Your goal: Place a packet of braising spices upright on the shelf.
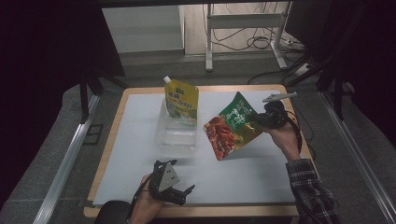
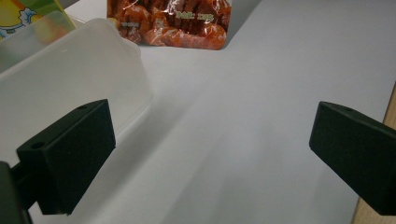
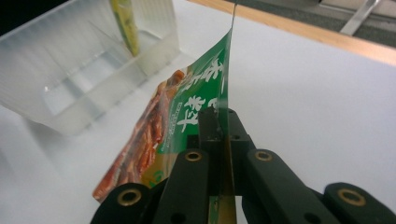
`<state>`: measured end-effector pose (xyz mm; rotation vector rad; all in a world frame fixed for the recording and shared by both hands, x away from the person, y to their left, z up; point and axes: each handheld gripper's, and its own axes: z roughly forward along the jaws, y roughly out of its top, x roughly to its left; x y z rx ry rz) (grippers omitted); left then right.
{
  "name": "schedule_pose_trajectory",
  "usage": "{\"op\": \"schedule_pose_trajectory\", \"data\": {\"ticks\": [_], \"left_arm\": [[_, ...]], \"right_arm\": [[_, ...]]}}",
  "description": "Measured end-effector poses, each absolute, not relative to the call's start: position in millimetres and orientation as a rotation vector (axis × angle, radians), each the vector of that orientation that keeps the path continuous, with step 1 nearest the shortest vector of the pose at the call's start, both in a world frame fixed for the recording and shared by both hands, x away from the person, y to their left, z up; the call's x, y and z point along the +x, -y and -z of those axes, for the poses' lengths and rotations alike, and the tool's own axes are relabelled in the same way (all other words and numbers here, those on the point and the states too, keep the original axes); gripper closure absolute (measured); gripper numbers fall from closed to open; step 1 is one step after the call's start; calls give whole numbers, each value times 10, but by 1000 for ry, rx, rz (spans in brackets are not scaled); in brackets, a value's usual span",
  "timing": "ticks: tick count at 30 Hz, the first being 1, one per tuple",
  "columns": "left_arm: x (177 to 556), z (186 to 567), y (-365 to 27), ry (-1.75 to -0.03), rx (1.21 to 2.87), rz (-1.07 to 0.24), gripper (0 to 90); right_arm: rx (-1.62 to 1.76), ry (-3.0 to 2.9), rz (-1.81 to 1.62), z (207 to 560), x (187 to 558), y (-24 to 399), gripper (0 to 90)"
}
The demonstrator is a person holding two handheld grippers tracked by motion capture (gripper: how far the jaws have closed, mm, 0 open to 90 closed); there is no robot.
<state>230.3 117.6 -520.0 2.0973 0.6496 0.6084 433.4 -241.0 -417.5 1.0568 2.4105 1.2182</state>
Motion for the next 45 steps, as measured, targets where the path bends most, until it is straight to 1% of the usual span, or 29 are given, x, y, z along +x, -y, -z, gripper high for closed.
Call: {"op": "schedule_pose_trajectory", "data": {"ticks": [1,3,4,6,7,16,26,33,45], "left_arm": [[2305,5197,-1182,-655,2088,-602,0],[2311,5199,-1183,-657,2085,-597,1],[2315,5208,-1179,-662,2082,-592,1],[2313,5209,-1178,-661,2085,-592,1],[2310,5204,-1178,-659,2084,-595,0],[2309,5187,-1194,-658,2076,-597,1],[2305,5186,-1190,-659,2081,-598,1],[2309,5196,-1185,-662,2074,-586,0],[2327,5202,-1203,-688,2078,-574,0]], "right_arm": [[1021,-2424,-1227,4090,4323,2349,887],[1008,-2425,-1228,4060,4319,2328,887],[977,-2431,-1219,3964,4307,2280,887],[966,-2435,-1222,3927,4305,2261,887],[945,-2439,-1215,3854,4295,2219,887],[860,-2441,-1228,3624,4268,2086,888],[810,-2425,-1216,3445,4250,2021,888],[795,-2438,-1271,3371,4239,2020,888],[731,-2473,-1356,3197,4224,1873,888]]}}
